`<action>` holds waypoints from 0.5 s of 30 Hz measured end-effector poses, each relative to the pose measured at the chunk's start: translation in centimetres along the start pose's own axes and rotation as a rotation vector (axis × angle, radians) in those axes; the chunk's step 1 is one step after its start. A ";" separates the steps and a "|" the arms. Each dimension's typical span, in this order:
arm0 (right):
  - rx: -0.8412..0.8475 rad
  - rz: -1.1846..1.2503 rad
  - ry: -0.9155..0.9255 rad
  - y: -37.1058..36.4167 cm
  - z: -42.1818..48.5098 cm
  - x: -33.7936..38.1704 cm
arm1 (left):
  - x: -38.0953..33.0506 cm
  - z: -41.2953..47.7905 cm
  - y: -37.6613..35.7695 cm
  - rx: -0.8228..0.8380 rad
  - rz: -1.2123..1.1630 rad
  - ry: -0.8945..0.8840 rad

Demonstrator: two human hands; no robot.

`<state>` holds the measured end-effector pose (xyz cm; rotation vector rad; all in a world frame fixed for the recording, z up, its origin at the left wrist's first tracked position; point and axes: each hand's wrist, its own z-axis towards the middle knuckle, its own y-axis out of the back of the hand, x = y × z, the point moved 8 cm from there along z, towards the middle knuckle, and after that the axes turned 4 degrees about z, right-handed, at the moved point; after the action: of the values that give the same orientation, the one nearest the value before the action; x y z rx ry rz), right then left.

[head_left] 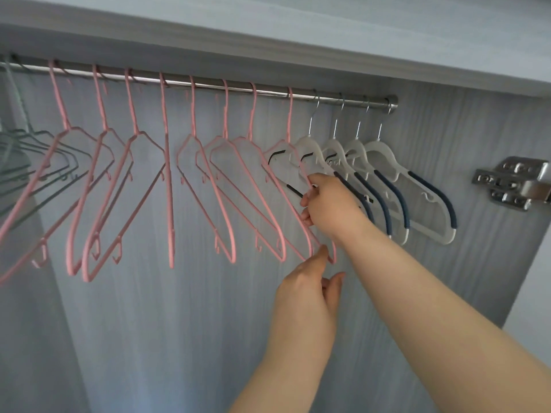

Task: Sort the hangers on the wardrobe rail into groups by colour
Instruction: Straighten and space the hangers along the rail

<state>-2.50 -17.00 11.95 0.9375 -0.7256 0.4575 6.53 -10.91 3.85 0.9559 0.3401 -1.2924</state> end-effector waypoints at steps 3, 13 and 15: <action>0.001 0.080 0.019 -0.4 -0.3 0.3 | 0.0 -0.3 0.4 -0.045 0.006 -0.018; 0.108 0.168 -0.063 -1.5 -0.4 0.6 | -0.7 -0.9 0.9 -0.105 0.008 -0.057; 0.122 0.088 -0.038 -1.2 -0.6 0.8 | -0.8 -1.0 0.9 -0.117 0.014 -0.075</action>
<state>-0.97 -17.06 11.60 1.0338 -0.7823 0.5677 7.43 -9.62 4.21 0.8073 0.3464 -1.2786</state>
